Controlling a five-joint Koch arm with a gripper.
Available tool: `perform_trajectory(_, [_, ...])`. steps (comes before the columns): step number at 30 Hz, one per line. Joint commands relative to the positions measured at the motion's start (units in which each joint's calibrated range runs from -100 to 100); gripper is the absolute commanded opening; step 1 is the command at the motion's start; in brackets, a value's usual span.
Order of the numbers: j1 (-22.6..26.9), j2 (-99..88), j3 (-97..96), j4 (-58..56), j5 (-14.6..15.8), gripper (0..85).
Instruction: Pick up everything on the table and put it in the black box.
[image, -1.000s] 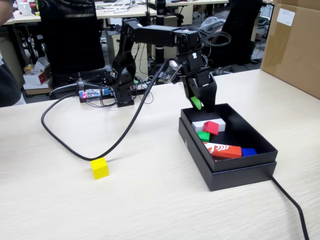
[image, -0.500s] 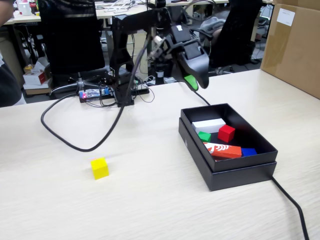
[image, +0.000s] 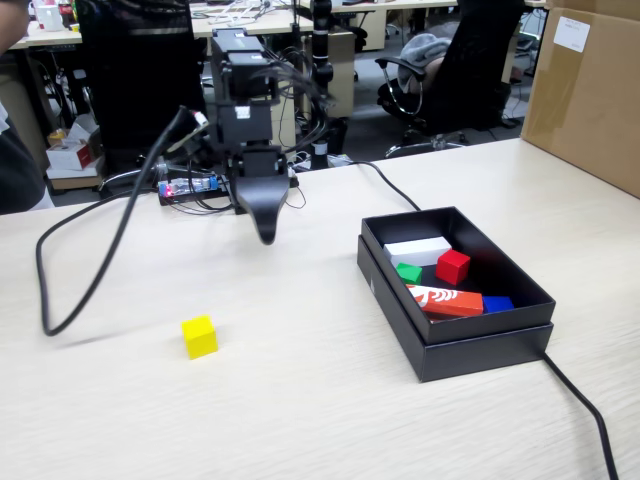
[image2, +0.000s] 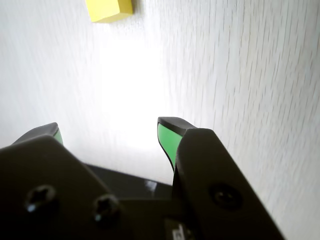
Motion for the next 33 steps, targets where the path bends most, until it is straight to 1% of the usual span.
perform_trajectory(1, [-1.90,-1.87,-1.67,8.13,-3.52,40.6])
perform_trajectory(6, [-4.69,2.04,-5.48,15.47,-6.15,40.4])
perform_trajectory(13, [-7.33,10.64,-3.67,19.27,-7.81,40.4])
perform_trajectory(19, [-8.60,19.82,0.23,20.91,-8.30,40.4])
perform_trajectory(33, [-9.23,28.31,5.76,21.00,-9.04,40.4])
